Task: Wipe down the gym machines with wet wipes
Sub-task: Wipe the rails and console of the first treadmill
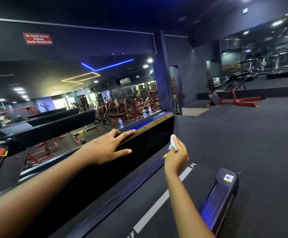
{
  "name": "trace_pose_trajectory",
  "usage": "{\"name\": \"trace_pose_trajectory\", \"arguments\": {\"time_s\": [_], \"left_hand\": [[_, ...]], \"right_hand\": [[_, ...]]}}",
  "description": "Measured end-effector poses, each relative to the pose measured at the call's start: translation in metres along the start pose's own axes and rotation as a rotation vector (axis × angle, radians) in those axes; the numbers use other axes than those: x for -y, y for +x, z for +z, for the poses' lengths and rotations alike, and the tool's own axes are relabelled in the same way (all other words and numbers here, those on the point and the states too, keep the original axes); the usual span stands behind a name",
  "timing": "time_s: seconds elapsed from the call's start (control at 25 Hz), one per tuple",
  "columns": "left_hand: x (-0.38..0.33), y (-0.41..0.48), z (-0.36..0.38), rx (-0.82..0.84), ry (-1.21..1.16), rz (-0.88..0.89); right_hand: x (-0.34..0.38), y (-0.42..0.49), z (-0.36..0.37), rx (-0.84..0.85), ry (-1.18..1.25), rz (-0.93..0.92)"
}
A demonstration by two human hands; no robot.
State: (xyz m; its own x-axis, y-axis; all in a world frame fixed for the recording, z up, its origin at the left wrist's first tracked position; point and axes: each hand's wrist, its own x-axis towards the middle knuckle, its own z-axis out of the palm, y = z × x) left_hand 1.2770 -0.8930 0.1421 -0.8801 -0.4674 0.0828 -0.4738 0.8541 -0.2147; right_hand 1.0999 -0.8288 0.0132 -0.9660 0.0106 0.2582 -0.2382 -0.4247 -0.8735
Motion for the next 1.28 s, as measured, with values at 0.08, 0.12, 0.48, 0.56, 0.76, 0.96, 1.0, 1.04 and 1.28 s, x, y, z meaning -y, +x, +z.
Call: {"name": "trace_pose_trajectory", "arguments": {"time_s": [0.08, 0.12, 0.48, 0.56, 0.76, 0.96, 1.0, 1.04, 1.28], "left_hand": [[0.001, 0.000, 0.000, 0.004, -0.001, 0.001], [0.001, 0.000, 0.000, 0.009, -0.003, -0.001], [0.000, 0.000, -0.001, 0.025, -0.023, -0.009], [0.001, 0.000, 0.000, 0.022, -0.019, -0.005], [0.003, 0.003, 0.000, 0.036, -0.045, -0.022], [0.002, 0.004, 0.001, 0.032, -0.038, -0.025], [0.002, 0.004, 0.002, 0.023, -0.035, -0.026], [0.003, 0.004, 0.002, 0.015, -0.036, -0.026], [-0.001, -0.004, 0.000, -0.003, -0.043, -0.040]], "right_hand": [[0.002, 0.010, 0.009, -0.008, 0.022, 0.076], [0.000, 0.006, 0.013, -0.029, 0.050, 0.126], [0.006, -0.102, 0.030, -0.170, 0.206, 0.258], [0.011, -0.108, 0.011, -0.112, 0.173, 0.124], [0.017, -0.014, 0.012, -0.104, 0.010, 0.023], [0.008, -0.036, 0.031, 0.027, -0.102, -0.061], [0.007, -0.053, 0.030, 0.020, -0.099, -0.121], [0.006, -0.070, 0.029, 0.030, -0.094, -0.175], [0.017, -0.098, -0.004, 0.275, -0.110, -0.401]]}}
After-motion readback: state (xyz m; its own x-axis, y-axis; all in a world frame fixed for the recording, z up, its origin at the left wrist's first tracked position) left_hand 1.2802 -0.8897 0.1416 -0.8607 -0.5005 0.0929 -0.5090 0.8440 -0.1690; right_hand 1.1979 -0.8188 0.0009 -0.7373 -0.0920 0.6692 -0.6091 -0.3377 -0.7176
